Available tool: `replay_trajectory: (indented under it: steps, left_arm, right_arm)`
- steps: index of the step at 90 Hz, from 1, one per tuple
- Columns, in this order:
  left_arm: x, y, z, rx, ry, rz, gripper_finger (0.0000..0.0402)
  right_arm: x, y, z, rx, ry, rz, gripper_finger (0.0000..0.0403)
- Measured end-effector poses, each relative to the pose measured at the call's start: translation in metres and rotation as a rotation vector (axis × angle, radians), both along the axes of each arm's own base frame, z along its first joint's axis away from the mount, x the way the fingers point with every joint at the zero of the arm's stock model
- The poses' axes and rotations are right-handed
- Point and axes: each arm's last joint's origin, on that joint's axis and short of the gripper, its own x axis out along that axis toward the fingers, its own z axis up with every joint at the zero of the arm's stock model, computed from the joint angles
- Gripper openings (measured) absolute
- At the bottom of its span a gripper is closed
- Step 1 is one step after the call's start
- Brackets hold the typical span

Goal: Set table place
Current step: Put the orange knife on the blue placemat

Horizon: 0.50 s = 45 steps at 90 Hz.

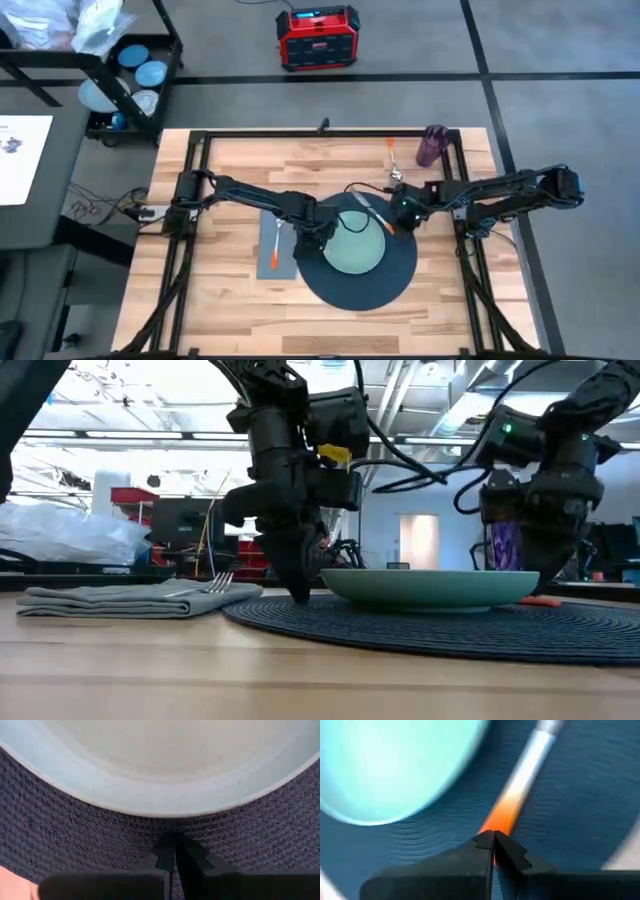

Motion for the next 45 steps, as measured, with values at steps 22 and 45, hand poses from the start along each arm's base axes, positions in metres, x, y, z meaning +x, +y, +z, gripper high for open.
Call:
replay_trajectory:
  steps: [22, 45]
  left_arm:
    - [0.0, 0.005, 0.0, 0.0, 0.0, 0.011, 0.0]
    - [0.002, 0.006, 0.0, 0.004, -0.022, 0.008, 0.0]
  right_arm:
    - [0.005, 0.024, 0.005, 0.027, -0.004, 0.03, 0.0]
    - [0.001, 0.012, 0.005, -0.104, 0.026, -0.061, 0.0]
